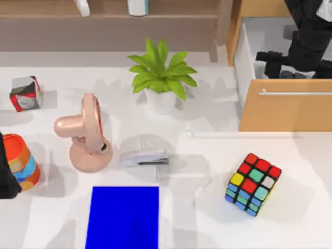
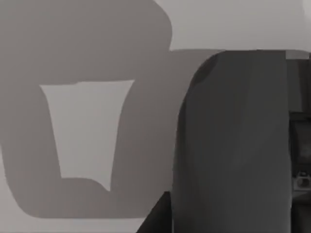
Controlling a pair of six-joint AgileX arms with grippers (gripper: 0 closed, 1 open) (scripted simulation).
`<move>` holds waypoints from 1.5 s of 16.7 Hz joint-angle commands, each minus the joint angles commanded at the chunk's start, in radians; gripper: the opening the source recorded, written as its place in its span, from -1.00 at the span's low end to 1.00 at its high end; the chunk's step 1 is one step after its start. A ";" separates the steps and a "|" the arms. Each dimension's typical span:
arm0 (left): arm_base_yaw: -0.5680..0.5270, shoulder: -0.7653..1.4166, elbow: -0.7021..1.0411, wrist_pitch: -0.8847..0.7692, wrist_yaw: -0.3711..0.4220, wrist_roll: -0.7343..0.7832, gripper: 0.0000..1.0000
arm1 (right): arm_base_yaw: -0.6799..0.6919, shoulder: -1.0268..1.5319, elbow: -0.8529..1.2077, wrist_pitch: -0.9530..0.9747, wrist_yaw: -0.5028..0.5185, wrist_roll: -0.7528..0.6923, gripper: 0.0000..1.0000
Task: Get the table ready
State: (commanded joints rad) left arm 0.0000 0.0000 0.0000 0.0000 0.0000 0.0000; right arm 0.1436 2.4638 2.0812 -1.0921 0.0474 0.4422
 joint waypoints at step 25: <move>0.000 0.000 0.000 0.000 0.000 0.000 1.00 | 0.087 -0.330 -0.047 -0.031 -0.018 0.110 -1.00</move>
State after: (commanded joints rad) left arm 0.0000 0.0000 0.0000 0.0000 0.0000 0.0000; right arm 0.2309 2.1338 2.0339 -1.1233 0.0298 0.5517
